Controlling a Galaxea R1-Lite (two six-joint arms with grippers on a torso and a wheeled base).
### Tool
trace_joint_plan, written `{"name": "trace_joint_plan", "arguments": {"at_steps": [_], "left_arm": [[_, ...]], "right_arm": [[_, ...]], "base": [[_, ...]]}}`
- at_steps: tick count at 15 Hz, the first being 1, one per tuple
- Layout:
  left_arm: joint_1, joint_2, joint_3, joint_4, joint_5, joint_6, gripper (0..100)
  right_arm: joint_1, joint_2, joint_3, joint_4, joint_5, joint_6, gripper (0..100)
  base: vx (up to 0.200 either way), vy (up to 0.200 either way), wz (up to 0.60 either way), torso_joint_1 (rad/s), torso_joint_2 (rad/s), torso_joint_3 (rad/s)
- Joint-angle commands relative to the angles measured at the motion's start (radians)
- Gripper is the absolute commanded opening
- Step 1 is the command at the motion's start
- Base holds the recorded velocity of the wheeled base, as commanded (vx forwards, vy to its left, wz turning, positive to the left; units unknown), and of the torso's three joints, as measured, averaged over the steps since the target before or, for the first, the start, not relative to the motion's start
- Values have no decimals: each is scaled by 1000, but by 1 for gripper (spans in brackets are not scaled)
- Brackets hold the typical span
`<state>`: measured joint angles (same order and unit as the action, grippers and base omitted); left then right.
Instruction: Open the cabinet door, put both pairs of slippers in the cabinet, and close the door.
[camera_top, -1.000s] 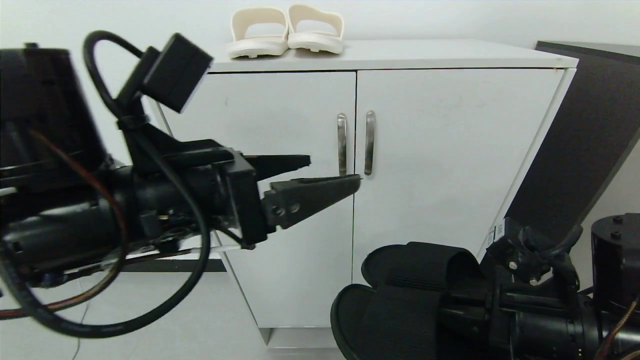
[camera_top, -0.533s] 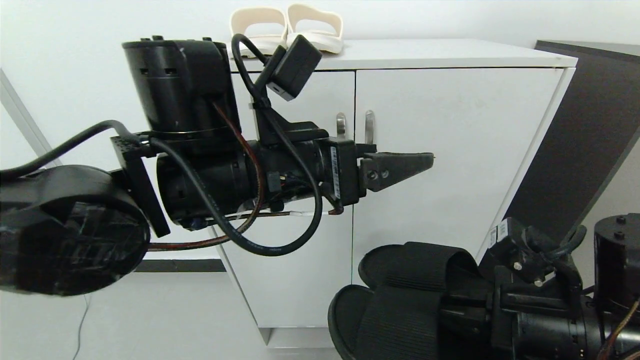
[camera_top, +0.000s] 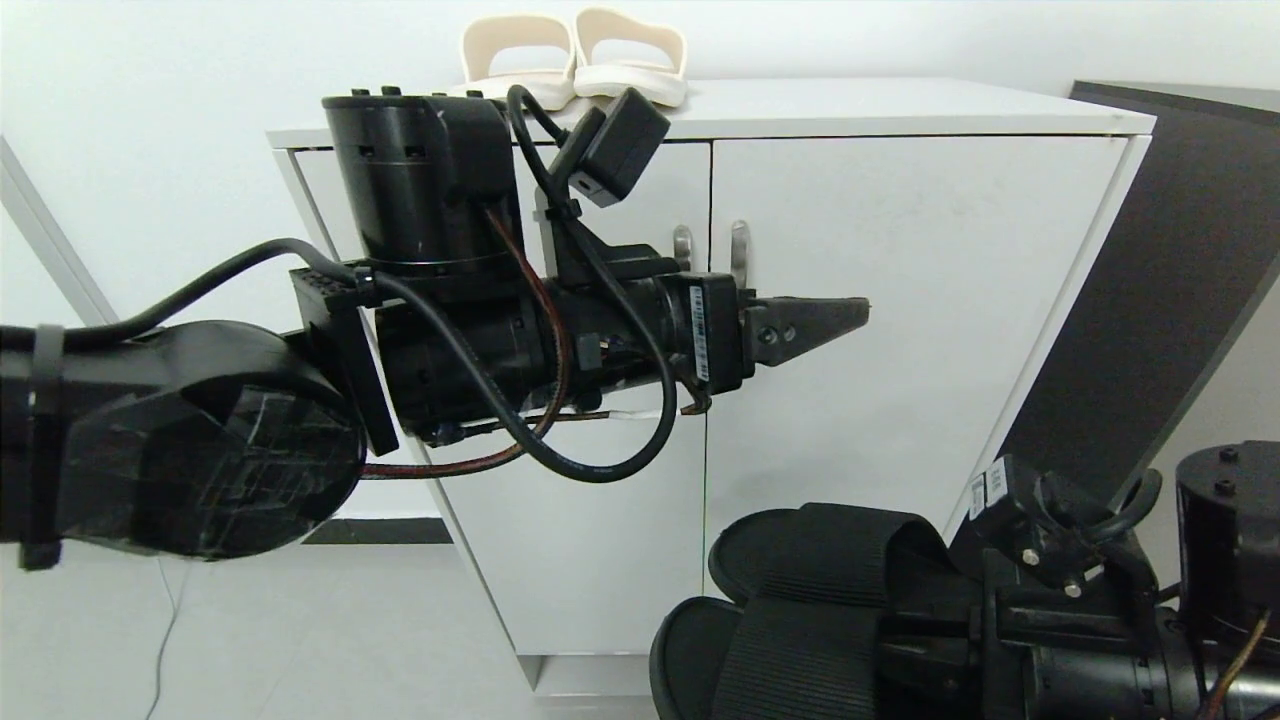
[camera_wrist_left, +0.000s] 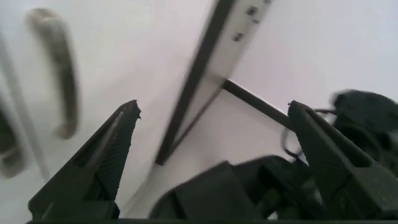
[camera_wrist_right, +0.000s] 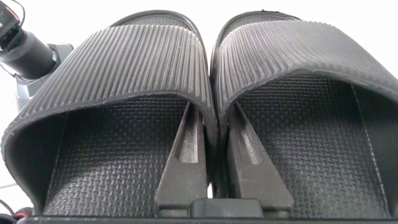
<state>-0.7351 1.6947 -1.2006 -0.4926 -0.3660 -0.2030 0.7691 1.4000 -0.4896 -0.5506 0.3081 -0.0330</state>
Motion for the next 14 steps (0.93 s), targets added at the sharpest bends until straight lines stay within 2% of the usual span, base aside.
{"name": "trace_joint_plan", "arguments": {"at_steps": [1, 4, 8, 12, 14], "left_arm": [[0, 10, -4, -1, 36, 0, 100], [16, 16, -10, -3, 87, 0, 100], [57, 43, -37, -1, 93, -1, 100], [59, 111, -96, 0, 105, -6, 100], [59, 149, -139, 2, 105, -21, 100]], "right_arm": [[1, 4, 0, 0, 0, -1, 0], [1, 5, -1, 0, 0, -2, 0], [1, 7, -4, 0, -1, -2, 0], [1, 5, -4, 0, -1, -2, 0], [1, 5, -4, 0, -3, -2, 0]], "base": [[0, 0, 0, 0, 0, 0], [0, 0, 0, 0, 0, 0], [0, 0, 0, 0, 0, 0], [0, 0, 0, 0, 0, 0], [0, 0, 0, 0, 0, 0]]}}
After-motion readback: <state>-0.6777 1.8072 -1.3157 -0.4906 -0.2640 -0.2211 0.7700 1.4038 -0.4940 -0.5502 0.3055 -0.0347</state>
